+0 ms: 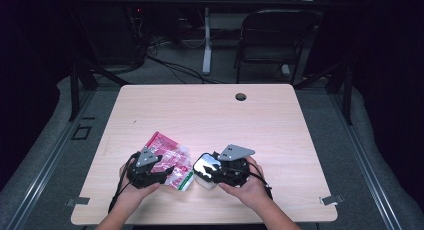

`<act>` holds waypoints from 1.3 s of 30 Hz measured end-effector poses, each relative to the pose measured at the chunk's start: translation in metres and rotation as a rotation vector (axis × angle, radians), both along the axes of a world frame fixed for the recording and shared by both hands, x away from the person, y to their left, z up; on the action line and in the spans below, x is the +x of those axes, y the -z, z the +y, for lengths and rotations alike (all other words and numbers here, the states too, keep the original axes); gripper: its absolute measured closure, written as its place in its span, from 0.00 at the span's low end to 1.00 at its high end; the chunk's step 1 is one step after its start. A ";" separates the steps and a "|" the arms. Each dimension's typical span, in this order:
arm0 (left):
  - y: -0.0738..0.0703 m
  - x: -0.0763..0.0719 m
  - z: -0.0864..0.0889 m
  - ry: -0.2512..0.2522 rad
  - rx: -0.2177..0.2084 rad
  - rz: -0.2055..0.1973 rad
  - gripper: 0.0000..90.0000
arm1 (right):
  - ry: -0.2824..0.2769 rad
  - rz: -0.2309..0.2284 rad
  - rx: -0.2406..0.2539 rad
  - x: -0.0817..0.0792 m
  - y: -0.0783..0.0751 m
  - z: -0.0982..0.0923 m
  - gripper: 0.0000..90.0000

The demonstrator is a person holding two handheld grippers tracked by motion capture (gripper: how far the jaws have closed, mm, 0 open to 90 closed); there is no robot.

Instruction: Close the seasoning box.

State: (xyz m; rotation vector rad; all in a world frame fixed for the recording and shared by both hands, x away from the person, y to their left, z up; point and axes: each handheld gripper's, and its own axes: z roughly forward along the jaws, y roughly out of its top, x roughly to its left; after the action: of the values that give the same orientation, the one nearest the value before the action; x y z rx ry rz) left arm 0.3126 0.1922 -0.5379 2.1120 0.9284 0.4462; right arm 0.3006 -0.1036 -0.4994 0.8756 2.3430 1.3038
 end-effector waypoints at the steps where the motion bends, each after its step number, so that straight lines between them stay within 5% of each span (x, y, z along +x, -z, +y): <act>1: 0.000 0.000 0.000 0.001 0.004 0.004 0.44 | 0.004 0.004 0.000 0.001 -0.001 -0.001 0.53; 20: 0.000 0.002 0.006 -0.018 0.000 0.002 0.44 | 0.099 0.022 0.023 0.018 -0.001 -0.027 0.53; 39: 0.002 0.005 0.011 -0.036 -0.001 0.007 0.44 | 0.224 0.084 0.026 0.038 0.017 -0.053 0.53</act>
State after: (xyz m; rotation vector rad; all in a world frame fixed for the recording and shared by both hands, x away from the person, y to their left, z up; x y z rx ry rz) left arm 0.3178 0.2027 -0.5402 2.0998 0.9719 0.4566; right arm 0.3383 -0.1567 -0.5161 1.1847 2.2162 1.2289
